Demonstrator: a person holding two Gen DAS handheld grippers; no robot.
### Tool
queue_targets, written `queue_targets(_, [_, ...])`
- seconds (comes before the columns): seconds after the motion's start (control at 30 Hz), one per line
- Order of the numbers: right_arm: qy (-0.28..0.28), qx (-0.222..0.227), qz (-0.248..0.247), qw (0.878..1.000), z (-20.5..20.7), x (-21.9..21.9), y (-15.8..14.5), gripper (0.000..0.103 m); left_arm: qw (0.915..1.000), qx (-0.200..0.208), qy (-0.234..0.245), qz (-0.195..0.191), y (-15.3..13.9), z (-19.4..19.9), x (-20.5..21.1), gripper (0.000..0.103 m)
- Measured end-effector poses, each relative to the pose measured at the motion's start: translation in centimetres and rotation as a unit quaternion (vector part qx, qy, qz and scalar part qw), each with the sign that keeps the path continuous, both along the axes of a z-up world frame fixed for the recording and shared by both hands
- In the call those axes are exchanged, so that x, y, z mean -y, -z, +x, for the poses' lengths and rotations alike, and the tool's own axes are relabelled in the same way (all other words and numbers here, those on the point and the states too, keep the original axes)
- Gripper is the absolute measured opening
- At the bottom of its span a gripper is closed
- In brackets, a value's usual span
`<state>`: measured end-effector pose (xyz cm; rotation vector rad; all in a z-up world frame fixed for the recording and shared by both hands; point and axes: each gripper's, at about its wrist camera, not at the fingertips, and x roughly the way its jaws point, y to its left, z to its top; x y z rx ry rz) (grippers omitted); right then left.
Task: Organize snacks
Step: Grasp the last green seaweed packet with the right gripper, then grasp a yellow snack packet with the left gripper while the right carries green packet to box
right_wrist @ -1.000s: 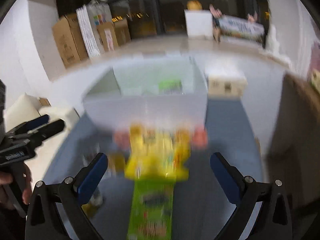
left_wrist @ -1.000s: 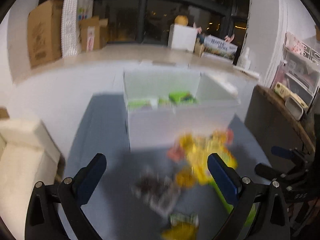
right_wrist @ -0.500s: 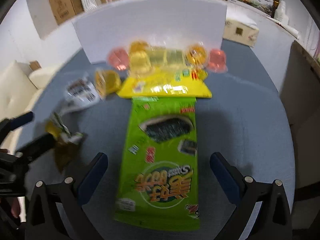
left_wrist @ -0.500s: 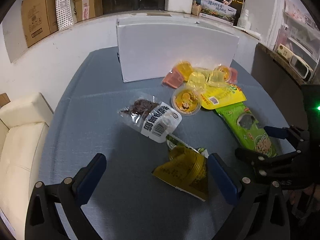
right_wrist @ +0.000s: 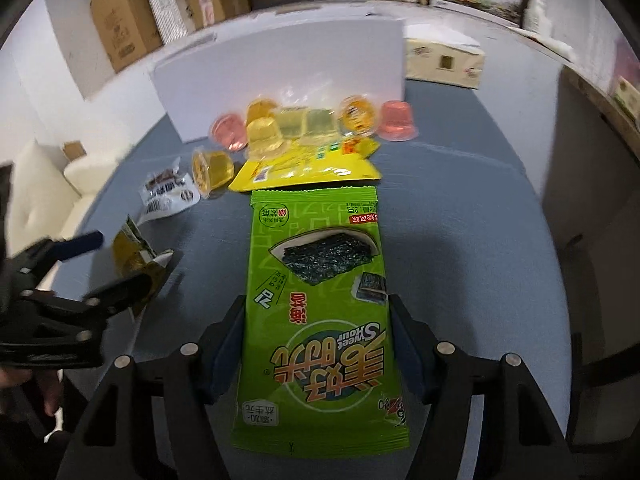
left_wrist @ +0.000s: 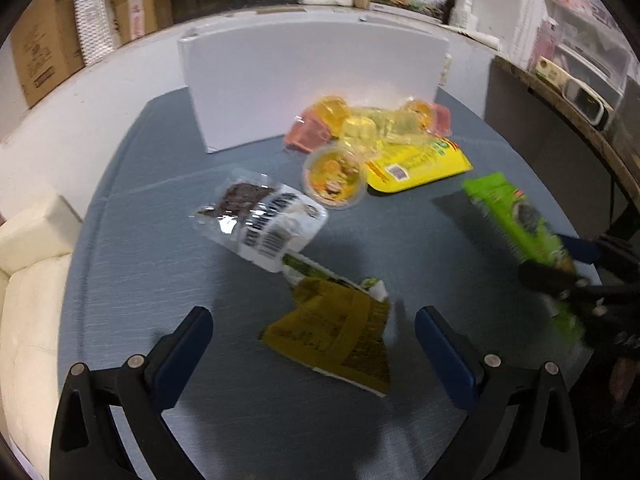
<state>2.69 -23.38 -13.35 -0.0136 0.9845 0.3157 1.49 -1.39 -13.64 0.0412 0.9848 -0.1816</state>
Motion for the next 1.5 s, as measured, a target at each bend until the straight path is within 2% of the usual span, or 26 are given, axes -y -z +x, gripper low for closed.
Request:
queue_targets(0.17, [0.027,0.003,0.019,0.999,-0.5,2.2,-0.5,0.071,0.9999,-0.008,0.003,0.014,0.9,0.7,0.6,0.101])
queue_targets(0.23, [0.031,0.003,0.026,0.999,-0.5,2.6,-0.6,0.071,0.9999,-0.011,0.004,0.012,1.1,0.7,0.6,0.079])
queue_targets(0.3, [0.032,0.004,0.029,0.999,-0.5,2.8,-0.6,0.071,0.9999,-0.003,0.009,0.014,0.8,0.5,0.6,0.065])
queue_targets(0.33, [0.030,0.005,0.030,0.999,-0.5,2.7,-0.6,0.071,0.9999,-0.003,0.008,0.013,0.6,0.4,0.4,0.063])
queue_targets(0.5, [0.021,0.019,0.035,0.999,-0.5,2.2,-1.7,0.071,0.9994,0.004,-0.003,-0.033,-0.6,0.3,-0.8,0.060])
queue_targets(0.7, [0.006,0.055,0.045,0.997,1.2,1.1,-4.7,0.071,0.9942,0.061,-0.011,-0.087,-5.6,1.1,-1.8,0.060])
queue_targets(0.87, [-0.023,0.109,0.050,0.993,4.0,-1.0,-9.1,0.071,0.9876,0.106,-0.025,-0.113,-10.4,4.8,-2.8,0.060])
queue_targets(1.03, [-0.030,0.148,0.058,0.987,8.9,-3.1,-13.1,0.071,0.9815,0.152,-0.033,-0.111,-14.7,10.2,-3.0,0.060])
queue_targets(1.2, [-0.013,0.154,0.060,0.986,14.8,-3.9,-14.8,0.071,0.9796,0.171,-0.036,-0.099,-17.2,15.4,-2.9,0.060])
queue_targets(1.4, [0.006,0.131,0.062,0.989,20.6,-4.7,-14.3,0.071,0.9818,0.167,-0.041,-0.080,-17.3,20.8,-2.6,0.061])
queue_targets(1.47, [0.008,0.128,0.049,0.991,21.9,-5.1,-13.9,0.072,0.9832,0.164,-0.045,-0.065,-16.9,21.9,-2.6,0.061])
queue_targets(1.5, [0.011,0.127,0.043,0.991,22.5,-5.3,-13.6,0.072,0.9838,0.162,-0.045,-0.063,-16.6,22.4,-2.7,0.066])
